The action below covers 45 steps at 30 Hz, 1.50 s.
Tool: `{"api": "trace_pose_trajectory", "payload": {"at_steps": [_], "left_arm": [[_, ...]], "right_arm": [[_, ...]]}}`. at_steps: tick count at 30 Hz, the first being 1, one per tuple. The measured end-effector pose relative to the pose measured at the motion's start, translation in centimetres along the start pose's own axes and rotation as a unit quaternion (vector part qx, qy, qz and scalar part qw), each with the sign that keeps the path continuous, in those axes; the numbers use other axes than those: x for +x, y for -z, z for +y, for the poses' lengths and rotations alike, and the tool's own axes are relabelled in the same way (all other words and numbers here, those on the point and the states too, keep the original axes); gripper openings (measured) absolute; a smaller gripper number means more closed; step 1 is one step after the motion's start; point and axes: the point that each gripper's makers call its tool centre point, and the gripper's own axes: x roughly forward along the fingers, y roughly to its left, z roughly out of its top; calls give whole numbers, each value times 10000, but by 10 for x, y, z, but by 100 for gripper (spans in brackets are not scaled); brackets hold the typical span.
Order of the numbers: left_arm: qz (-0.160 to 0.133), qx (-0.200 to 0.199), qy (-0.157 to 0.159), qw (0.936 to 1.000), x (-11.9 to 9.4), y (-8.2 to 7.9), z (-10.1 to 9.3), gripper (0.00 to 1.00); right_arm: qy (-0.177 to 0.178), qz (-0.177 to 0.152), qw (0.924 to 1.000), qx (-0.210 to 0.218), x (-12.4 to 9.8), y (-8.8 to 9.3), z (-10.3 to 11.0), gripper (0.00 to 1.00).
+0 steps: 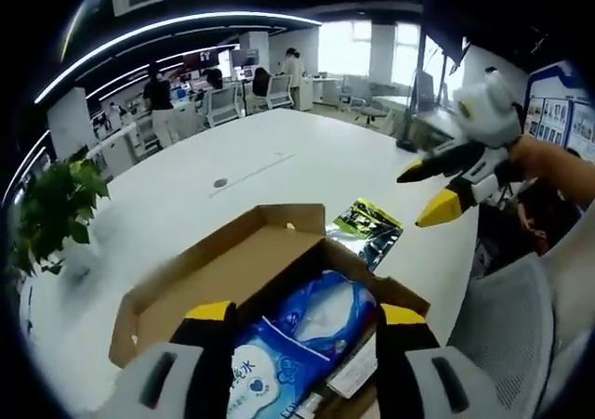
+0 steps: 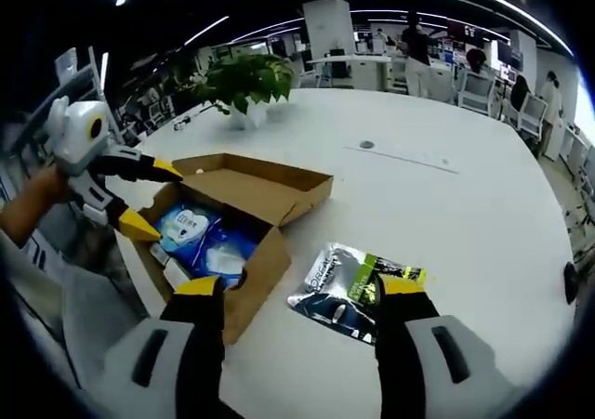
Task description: Operate the shoe box by opening the lid, removing the specified soft item, and placing it in the target area until the item is outside and the box remains undamaged.
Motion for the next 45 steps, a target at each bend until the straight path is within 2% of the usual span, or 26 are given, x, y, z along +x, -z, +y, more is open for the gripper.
{"api": "trace_pose_trajectory", "payload": {"at_steps": [9, 15, 20, 31, 42, 45], "left_arm": [[-70, -319, -229, 9992, -23, 20, 22, 66], [-205, -422, -319, 9984, -38, 28, 27, 68], [-378, -487, -387, 9973, -51, 34, 31, 70], [-668, -644, -541, 9942, -71, 54, 41, 73], [-999, -796, -640, 9897, -86, 68, 47, 75], [-1134, -873, -769, 9867, -90, 70, 51, 74]], "right_arm": [[-355, -38, 9993, -63, 19, -8, 33, 62], [-678, -69, 9976, -93, 32, -10, 57, 59], [-874, -76, 9961, -1, 41, -11, 69, 55], [-1177, 14, 9928, -230, 66, -12, 92, 47], [-1429, 221, 9886, -416, 95, -7, 113, 40], [-1469, 227, 9876, -504, 104, -8, 119, 37]]}}
